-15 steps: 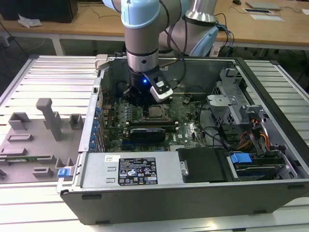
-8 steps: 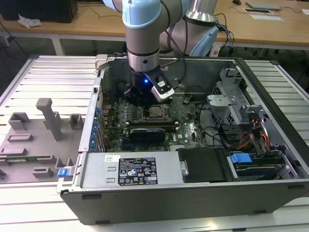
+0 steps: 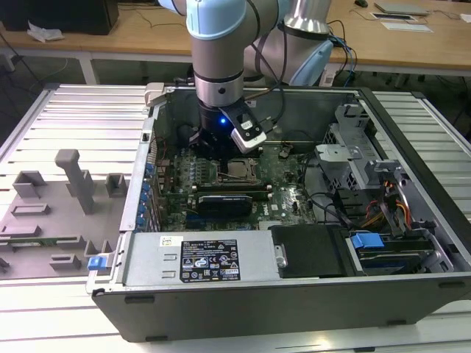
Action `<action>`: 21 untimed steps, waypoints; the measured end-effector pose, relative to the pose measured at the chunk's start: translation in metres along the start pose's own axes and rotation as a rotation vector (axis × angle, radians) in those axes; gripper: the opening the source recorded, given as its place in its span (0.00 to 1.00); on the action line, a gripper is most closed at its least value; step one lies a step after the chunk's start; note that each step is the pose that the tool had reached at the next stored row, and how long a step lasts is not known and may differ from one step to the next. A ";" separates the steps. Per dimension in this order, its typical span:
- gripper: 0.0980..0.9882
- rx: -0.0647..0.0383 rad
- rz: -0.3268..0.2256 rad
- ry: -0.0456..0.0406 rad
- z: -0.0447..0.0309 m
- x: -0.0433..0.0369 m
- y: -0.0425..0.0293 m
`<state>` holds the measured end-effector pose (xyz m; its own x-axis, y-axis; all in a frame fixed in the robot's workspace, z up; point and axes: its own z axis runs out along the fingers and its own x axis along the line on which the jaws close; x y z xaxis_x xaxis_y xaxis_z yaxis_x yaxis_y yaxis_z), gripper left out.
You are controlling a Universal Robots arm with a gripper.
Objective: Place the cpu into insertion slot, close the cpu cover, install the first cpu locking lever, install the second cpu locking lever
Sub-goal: 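Close the cpu cover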
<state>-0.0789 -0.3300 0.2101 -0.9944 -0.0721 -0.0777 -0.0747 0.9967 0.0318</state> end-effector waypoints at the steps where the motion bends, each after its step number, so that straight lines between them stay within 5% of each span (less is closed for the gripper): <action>1: 0.01 -0.005 0.000 -0.0002 -0.0001 0.0000 -0.0001; 3: 0.01 -0.028 0.000 -0.0020 0.0000 0.0000 0.0000; 7: 0.01 -0.038 0.000 -0.0038 0.0001 0.0000 -0.0001; 21: 0.01 -0.047 0.001 -0.0044 0.0063 -0.0027 0.0014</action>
<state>-0.0759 -0.3282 0.2041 -0.9941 -0.0704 -0.0820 -0.0769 0.9939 0.0787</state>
